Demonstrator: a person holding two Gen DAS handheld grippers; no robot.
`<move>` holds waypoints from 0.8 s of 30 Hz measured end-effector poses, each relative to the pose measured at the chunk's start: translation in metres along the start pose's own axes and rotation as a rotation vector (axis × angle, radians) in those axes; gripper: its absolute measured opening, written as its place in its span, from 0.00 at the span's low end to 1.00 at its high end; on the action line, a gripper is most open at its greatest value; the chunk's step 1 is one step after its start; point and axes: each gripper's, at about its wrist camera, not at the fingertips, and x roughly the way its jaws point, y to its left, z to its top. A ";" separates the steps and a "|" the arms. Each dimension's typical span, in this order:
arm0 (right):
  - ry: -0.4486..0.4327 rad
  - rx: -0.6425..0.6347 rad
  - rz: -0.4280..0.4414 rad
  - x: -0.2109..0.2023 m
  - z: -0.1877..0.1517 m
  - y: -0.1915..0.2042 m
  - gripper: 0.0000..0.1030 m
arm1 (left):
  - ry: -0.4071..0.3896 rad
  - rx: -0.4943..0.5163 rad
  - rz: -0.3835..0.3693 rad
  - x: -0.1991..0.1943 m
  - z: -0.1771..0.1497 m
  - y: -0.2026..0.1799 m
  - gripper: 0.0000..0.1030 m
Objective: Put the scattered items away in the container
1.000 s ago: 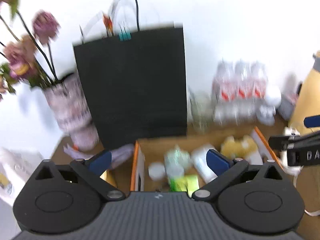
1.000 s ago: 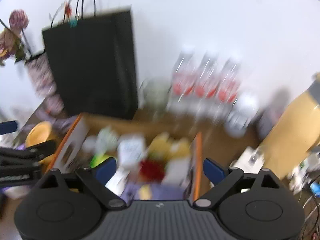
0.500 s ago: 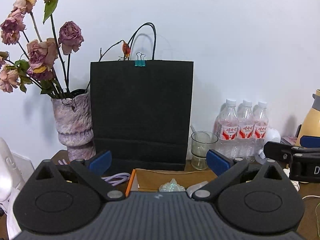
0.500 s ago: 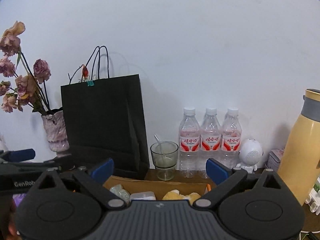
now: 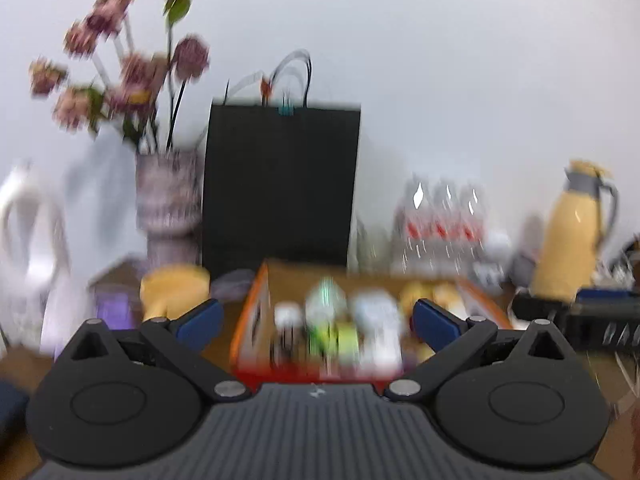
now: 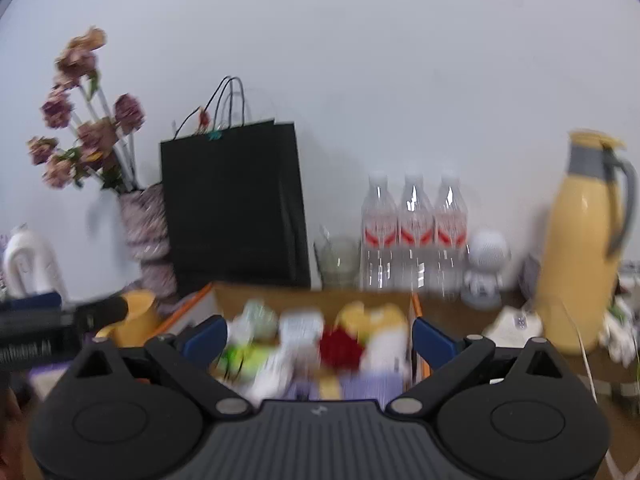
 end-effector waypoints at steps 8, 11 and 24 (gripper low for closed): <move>0.048 0.023 0.016 -0.074 -0.087 0.003 0.97 | 0.091 0.015 0.037 -0.073 -0.083 0.016 1.00; 0.085 0.057 -0.013 -0.083 -0.105 0.001 0.99 | 0.101 0.038 0.039 -0.083 -0.090 0.018 1.00; 0.241 0.053 -0.041 -0.021 -0.127 0.010 0.99 | 0.283 0.094 0.041 -0.009 -0.101 0.005 1.00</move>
